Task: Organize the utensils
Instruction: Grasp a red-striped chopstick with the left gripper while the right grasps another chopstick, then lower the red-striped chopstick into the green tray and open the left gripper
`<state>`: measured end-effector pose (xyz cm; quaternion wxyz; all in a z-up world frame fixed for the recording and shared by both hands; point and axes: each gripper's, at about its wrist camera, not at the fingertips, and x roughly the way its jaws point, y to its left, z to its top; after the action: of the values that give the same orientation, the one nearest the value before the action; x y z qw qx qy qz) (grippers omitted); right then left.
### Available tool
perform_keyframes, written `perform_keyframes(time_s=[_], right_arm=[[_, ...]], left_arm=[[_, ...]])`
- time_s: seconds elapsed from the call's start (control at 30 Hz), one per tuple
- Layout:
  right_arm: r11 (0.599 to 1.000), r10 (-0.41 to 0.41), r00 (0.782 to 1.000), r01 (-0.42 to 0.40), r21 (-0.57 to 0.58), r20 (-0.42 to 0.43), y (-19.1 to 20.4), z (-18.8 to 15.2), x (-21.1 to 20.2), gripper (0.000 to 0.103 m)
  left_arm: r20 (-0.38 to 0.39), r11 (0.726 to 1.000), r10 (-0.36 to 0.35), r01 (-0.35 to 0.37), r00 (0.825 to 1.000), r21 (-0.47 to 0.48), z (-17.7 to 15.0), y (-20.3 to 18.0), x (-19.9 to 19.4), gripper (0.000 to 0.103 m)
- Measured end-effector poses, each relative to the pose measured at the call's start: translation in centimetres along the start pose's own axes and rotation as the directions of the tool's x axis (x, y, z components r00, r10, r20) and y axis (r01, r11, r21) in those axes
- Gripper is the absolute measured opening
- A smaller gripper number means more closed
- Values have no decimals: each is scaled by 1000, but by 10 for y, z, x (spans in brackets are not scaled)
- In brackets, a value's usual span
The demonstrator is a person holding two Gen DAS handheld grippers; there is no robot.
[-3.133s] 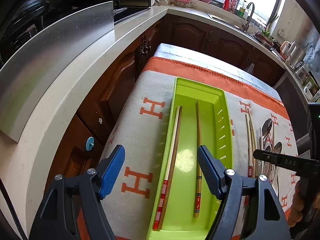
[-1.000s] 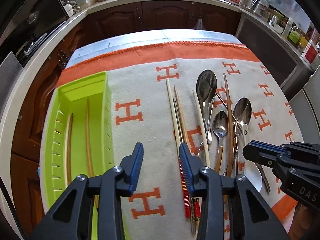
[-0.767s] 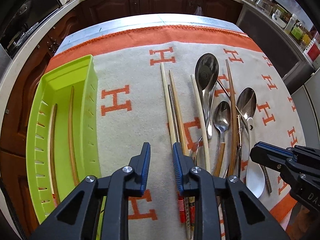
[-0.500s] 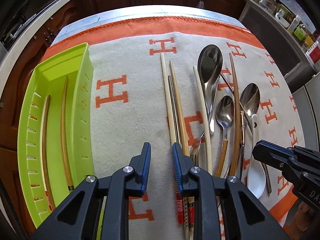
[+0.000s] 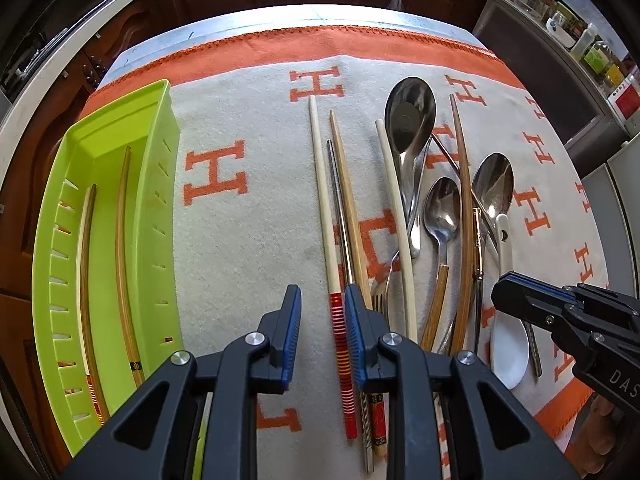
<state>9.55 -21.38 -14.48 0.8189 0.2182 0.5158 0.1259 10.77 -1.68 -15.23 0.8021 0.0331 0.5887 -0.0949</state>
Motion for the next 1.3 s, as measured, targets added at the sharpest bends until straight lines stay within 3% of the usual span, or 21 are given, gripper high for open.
perform_keyframes(time_s=[0.1, 0.17, 0.3, 0.37, 0.43, 0.5, 0.57, 0.6, 0.63, 0.8, 0.97, 1.13, 1.3], right_arm=[[1000, 0, 1000, 0, -1, -1, 0, -1, 0, 7], [1000, 2, 1000, -2, -1, -4, 0, -2, 0, 7], [1000, -3, 1000, 3, -9, -2, 3, -2, 1, 7], [1000, -3, 1000, 3, -13, -1, 5, -2, 0, 7], [1000, -4, 1000, 4, -15, -1, 7, -2, 2, 7], [1000, -3, 1000, 3, -16, -2, 9, -3, 2, 7], [1000, -3, 1000, 3, -20, -6, 11, -4, 4, 7], [1000, -3, 1000, 3, -23, -8, 13, -4, 4, 7], [1000, -4, 1000, 4, -27, -10, 14, -5, 4, 7], [999, -7, 1000, 6, -50, -8, 24, -6, 4, 7], [996, 9, 1000, -9, -87, -8, 39, -9, 5, 7], [993, 20, 1000, -22, -114, -12, 56, -13, 11, 7], [989, 5, 999, -12, -144, -46, 73, -22, 25, 7]], left_arm=[[5, 1000, 12, -12, 1000, -5, -1, 2, 0, 21], [-7, 1000, 18, -18, 1000, -15, -2, 5, 3, 28], [10, 999, 45, -45, 999, 9, -6, 2, 3, 28], [27, 998, 62, -63, 998, 22, -8, -3, 2, 32], [48, 997, 68, -69, 997, 22, -8, -6, 3, 43], [72, 998, 62, -63, 995, 15, -8, -6, 3, 44], [97, 998, 60, -62, 994, 25, -9, -8, 2, 38], [110, 998, 53, -57, 993, 33, -10, -9, 1, 17], [110, 998, 46, -49, 993, 33, -10, -10, 1, 4], [97, 999, 21, -17, 995, -39, -11, 1, -3, 3], [170, 997, 0, 12, 985, -72, -15, 15, -42, 3], [244, 992, 82, -57, 966, -111, -22, 34, -84, 3], [253, 975, 194, -157, 948, -159, -35, 70, -93, 4]])
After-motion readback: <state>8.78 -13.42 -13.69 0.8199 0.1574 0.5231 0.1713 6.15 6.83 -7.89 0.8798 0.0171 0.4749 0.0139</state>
